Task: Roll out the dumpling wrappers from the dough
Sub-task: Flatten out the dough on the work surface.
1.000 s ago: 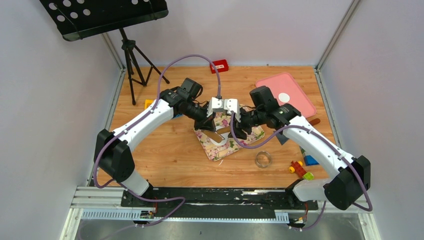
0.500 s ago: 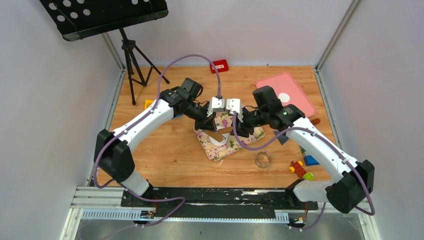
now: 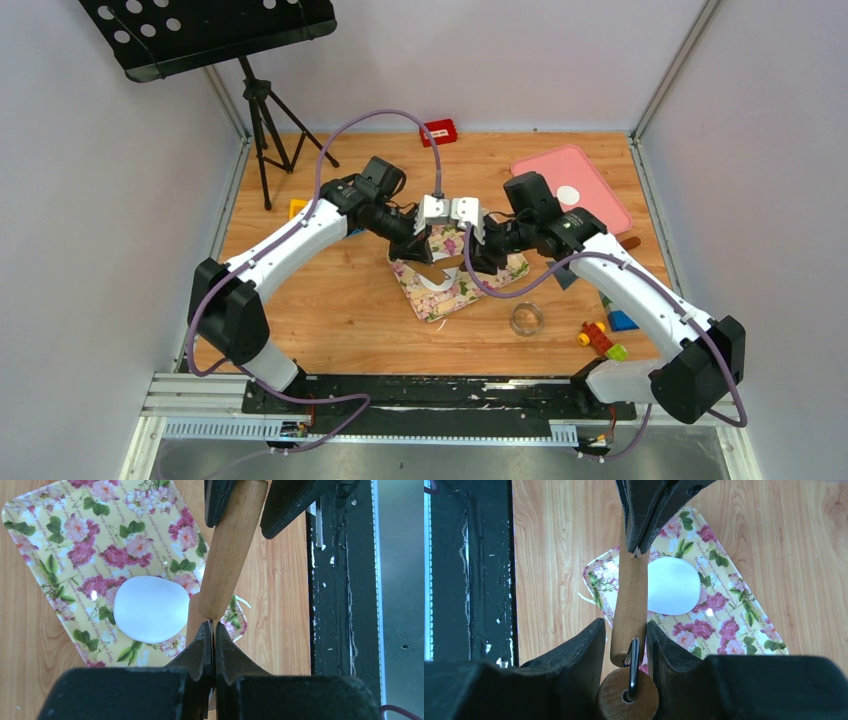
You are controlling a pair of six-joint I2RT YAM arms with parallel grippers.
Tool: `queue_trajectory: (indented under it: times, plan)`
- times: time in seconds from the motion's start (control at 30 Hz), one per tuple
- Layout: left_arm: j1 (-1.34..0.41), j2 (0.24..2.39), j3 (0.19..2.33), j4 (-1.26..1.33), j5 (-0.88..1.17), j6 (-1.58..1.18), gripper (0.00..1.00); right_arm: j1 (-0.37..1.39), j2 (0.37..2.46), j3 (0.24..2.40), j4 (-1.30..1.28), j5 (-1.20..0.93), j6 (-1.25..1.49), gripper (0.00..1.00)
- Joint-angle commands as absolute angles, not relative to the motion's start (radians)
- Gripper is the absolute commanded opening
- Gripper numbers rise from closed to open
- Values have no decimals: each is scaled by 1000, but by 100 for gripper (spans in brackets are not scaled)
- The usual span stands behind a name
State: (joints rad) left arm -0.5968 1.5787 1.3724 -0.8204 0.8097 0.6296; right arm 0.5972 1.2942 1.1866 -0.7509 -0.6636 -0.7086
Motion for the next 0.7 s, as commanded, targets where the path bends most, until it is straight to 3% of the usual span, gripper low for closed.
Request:
queue_trajectory:
  times: [0.0, 0.13, 0.17, 0.3, 0.37, 0.67]
  plan:
    - [-590, 1548, 1377, -756, 832, 601, 0, 611, 1304, 1207, -780, -726, -718, 0]
    - [-590, 1541, 1370, -737, 814, 581, 1, 611, 1288, 1214, -781, -715, -720, 0]
    - [-588, 1538, 1369, -729, 803, 575, 10, 611, 1278, 1219, -782, -696, -725, 0]
    - [-523, 1515, 1378, -698, 790, 537, 72, 610, 1254, 1257, -827, -609, -786, 0]
    - [-457, 1502, 1376, -641, 786, 484, 97, 614, 1272, 1304, -884, -559, -831, 0]
    - [-380, 1721, 1402, -563, 541, 388, 100, 725, 1366, 1385, -910, -233, -995, 0]
